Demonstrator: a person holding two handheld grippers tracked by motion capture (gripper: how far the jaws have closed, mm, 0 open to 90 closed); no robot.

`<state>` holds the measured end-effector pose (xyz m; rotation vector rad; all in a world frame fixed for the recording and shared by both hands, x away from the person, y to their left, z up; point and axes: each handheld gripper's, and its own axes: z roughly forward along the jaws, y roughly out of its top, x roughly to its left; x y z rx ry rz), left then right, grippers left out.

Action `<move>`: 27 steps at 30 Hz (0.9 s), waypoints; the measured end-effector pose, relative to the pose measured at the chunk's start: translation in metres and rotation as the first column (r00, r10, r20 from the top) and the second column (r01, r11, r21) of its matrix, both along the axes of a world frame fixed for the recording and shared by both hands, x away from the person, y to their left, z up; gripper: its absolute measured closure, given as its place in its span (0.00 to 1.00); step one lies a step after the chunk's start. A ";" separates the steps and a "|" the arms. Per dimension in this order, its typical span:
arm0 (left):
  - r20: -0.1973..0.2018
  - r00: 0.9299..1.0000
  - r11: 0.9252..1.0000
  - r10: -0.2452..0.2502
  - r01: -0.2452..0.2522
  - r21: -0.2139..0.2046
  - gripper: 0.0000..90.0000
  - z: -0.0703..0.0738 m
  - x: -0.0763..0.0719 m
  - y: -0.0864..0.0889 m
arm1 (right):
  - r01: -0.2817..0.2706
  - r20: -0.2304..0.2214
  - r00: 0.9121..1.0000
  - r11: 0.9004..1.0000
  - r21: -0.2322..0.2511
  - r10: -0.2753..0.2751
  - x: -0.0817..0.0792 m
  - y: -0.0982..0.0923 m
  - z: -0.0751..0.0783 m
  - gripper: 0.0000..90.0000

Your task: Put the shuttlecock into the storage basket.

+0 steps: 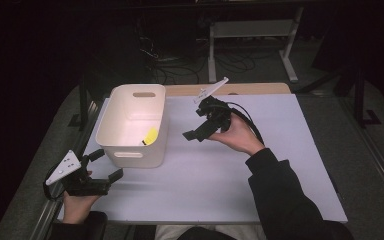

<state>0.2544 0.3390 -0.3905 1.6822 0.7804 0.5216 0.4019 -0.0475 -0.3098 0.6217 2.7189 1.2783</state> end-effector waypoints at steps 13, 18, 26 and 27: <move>-0.001 1.000 1.000 0.001 -0.001 0.002 0.00 0.000 0.000 0.000 | 0.024 0.017 1.000 0.999 0.031 -0.024 -0.006 -0.019 0.000 0.00; -0.001 1.000 1.000 0.002 -0.002 0.001 0.00 0.000 0.000 0.000 | 0.029 0.022 0.999 0.999 0.038 -0.029 -0.009 -0.026 -0.002 0.00; 0.000 1.000 1.000 0.002 -0.002 0.003 0.00 0.000 0.000 0.000 | 0.050 0.019 0.999 0.998 0.049 -0.051 -0.013 -0.040 -0.008 0.00; 0.000 1.000 1.000 0.003 -0.003 0.003 0.00 0.000 0.000 0.000 | 0.055 0.018 0.998 0.997 0.052 -0.056 -0.013 -0.043 -0.010 0.00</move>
